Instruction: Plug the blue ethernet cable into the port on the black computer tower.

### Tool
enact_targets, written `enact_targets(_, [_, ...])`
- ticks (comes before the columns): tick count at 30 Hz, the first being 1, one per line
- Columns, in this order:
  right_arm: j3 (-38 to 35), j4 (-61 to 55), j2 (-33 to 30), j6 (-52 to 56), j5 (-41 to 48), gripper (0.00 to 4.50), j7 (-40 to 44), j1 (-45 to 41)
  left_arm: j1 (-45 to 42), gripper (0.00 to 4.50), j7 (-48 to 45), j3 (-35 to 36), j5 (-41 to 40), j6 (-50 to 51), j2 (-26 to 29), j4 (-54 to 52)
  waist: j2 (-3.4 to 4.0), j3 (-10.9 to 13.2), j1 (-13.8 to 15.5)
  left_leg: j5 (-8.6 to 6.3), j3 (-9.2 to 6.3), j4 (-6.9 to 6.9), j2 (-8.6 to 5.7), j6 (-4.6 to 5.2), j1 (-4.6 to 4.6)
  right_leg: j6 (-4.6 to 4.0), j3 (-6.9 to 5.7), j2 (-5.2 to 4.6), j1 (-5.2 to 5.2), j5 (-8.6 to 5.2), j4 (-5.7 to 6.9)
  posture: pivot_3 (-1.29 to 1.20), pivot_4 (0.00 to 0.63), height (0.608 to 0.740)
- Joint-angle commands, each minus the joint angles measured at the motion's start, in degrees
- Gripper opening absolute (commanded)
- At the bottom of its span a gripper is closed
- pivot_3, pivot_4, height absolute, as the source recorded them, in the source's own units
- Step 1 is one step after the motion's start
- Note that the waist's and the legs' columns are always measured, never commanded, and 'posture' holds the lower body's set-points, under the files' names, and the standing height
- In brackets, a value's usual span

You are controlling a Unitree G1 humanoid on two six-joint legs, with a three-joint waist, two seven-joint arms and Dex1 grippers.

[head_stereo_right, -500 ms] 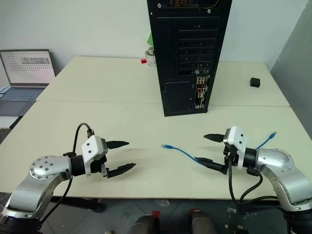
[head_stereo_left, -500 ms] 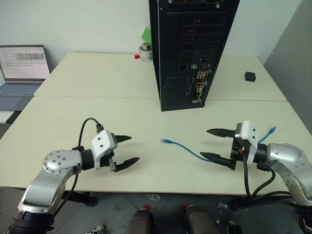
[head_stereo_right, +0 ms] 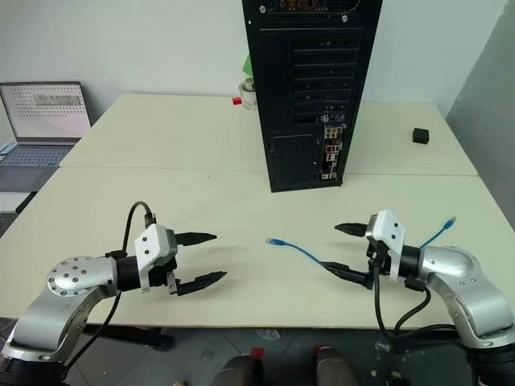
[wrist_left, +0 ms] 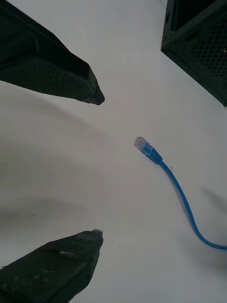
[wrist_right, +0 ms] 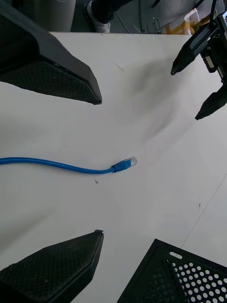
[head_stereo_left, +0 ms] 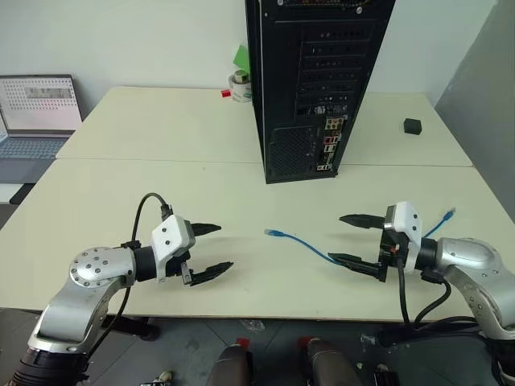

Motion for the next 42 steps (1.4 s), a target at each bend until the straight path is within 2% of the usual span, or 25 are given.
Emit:
enact_targets(1, [4.01, 1.67, 3.49, 0.1, -2.76, 4.5, -2.74, -3.79, -1.17, 4.48, -0.07, -1.22, 1.35, -0.91, 0.44, 0.71, 0.0, 0.0, -0.01, 0.0, 0.0, 0.0, -0.01, 0.0, 0.0, 0.0, 0.01, 0.0, 0.0, 0.0, 0.01, 0.0, 0.15, 0.74])
enact_targets(5, [9.41, 6.91, 9.2, 0.02, -5.77, 4.5, -4.53, -8.32, -3.16, 4.48, -0.57, -1.43, 0.98, -0.49, 0.15, 3.74, 0.0, 0.0, 0.01, 0.0, -0.01, 0.0, -0.02, 0.0, 0.0, 0.0, 0.0, 0.03, -0.01, 0.0, 0.02, 0.0, 0.15, 0.74])
enact_targets(12, [15.86, 23.39, 18.96, -8.1, -14.44, 4.5, -6.93, -15.85, -4.11, 4.48, -1.92, -2.02, 1.8, -2.39, 0.57, 5.39, 0.0, 0.0, 0.0, 0.0, 0.01, 0.0, -0.05, 0.0, -0.02, -0.01, 0.0, 0.1, -0.06, 0.0, 0.02, 0.0, 0.15, 0.74])
enact_targets(18, [18.13, 32.27, 20.92, -14.23, -20.36, 4.5, -6.75, -18.5, -3.56, 4.48, -2.29, -1.91, 2.03, -3.35, 0.32, 5.33, 0.0, 0.0, 0.03, 0.0, 0.0, 0.0, -0.06, -0.01, -0.02, -0.02, -0.01, 0.09, -0.06, 0.01, 0.03, 0.0, 0.15, 0.74])
enact_targets(19, [18.42, 32.85, 20.73, -15.05, -21.17, 4.12, -6.37, -18.51, -3.48, 4.5, -2.35, -1.85, 2.07, -3.59, 0.27, 5.52, 0.0, 0.0, 0.02, 0.0, 0.0, 0.0, -0.06, -0.01, -0.02, -0.02, 0.0, 0.08, -0.06, 0.01, 0.03, 0.0, 0.15, 0.74])
enact_targets(23, [18.61, 32.99, 19.73, -16.28, -22.6, 3.31, -5.0, -18.1, -3.28, 4.5, -2.58, -1.71, 2.23, -4.4, 0.06, 6.28, 0.0, 0.0, 0.0, 0.0, 0.0, 0.0, -0.04, -0.01, -0.01, -0.02, 0.0, 0.09, -0.06, 0.01, 0.05, 0.0, 0.15, 0.74])
enact_targets(26, [18.24, 32.46, 19.17, -15.75, -23.06, 2.49, -4.76, -17.95, -3.41, 4.5, -2.71, -1.85, 2.36, -5.22, -0.16, 7.16, 0.0, 0.0, 0.0, 0.0, 0.0, 0.0, -0.05, -0.01, 0.0, -0.02, 0.0, 0.09, -0.06, 0.01, 0.06, 0.0, 0.15, 0.74])
enact_targets(36, [18.26, 30.64, 18.45, -14.92, -25.43, 0.19, -5.2, -18.83, -6.38, 4.5, -3.06, -3.53, 2.72, -6.37, -1.51, 10.18, 0.0, 0.0, 0.03, 0.0, -0.01, 0.01, -0.06, -0.01, 0.0, -0.02, -0.01, 0.09, -0.05, 0.01, 0.07, 0.0, 0.15, 0.74])
enact_targets(37, [18.36, 30.06, 18.31, -14.9, -25.57, 0.06, -5.03, -18.9, -6.91, 4.5, -3.0, -3.74, 2.8, -6.2, -1.66, 10.5, 0.0, 0.0, 0.05, 0.0, -0.01, 0.01, -0.06, -0.01, 0.0, -0.02, -0.01, 0.09, -0.05, 0.01, 0.07, 0.0, 0.15, 0.74])
enact_targets(42, [19.7, 24.21, 17.24, -14.4, -26.42, 0.03, -2.79, -19.42, -10.22, 4.5, -3.8, -6.06, 3.24, -5.32, -2.25, 11.83, 0.0, 0.0, 0.0, 0.0, -0.02, 0.01, -0.07, -0.01, -0.02, -0.02, -0.01, 0.09, -0.07, 0.01, 0.08, 0.0, 0.15, 0.74])
